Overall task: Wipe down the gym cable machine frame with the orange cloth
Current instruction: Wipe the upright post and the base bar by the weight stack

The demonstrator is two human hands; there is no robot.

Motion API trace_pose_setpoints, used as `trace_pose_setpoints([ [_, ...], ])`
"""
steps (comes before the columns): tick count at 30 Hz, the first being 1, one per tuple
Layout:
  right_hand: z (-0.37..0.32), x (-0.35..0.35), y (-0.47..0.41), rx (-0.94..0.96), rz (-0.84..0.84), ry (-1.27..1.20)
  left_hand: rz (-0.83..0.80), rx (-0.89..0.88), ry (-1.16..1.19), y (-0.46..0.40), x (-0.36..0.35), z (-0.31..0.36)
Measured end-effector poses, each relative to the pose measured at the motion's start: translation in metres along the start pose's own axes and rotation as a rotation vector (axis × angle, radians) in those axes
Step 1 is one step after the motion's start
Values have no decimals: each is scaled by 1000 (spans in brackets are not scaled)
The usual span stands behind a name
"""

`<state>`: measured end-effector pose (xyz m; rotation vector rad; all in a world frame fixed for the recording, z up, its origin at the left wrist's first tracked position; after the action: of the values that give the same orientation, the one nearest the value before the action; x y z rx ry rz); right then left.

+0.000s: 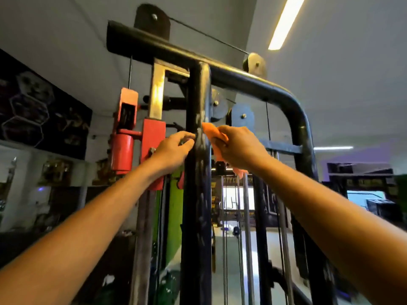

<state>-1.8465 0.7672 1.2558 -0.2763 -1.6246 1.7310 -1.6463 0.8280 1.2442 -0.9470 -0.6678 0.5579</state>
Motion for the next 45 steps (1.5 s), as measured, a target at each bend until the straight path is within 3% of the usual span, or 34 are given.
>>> trace_pose_setpoints([
  [5, 6, -7, -66, 12, 70, 118, 73, 51, 220, -72, 10, 25],
  [9, 10, -16, -102, -6, 192, 95, 15, 109, 317, -89, 13, 36],
  [14, -13, -94, -83, -70, 90, -1, 91, 129, 390, -99, 28, 41],
  [18, -25, -128, -70, -92, 228, -48, 99, 139, 369, -109, 29, 33],
  [21, -6, -119, -108, -45, 249, -194, 59, 150, 316, -120, 27, 29],
  [23, -2, -109, -124, 13, 272, -154, 36, 149, 309, -128, 26, 30],
  [28, -15, -113, -72, -28, 289, -303, 50, 169, 385, -138, 31, 23],
  [33, -11, -118, -81, -62, 286, -115, 38, 197, 454, -145, 41, 20],
  [37, -4, -90, -143, 39, 225, -246, -18, 210, 479, -148, 43, 17],
  [45, -10, -103, -114, -27, 263, -192, -94, 224, 541, -144, 45, 15],
])
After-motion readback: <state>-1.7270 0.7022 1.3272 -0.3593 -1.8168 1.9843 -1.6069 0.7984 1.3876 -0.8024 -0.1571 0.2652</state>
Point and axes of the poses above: each hand's wrist, its own y-axis away from the middle knuckle, its own x-axis out of the back of the hand, z = x × y, the point moved 6 cm from there along -y, towards the middle knuckle, and after that the axes turned 14 degrees about y, right-handed, at the moved point
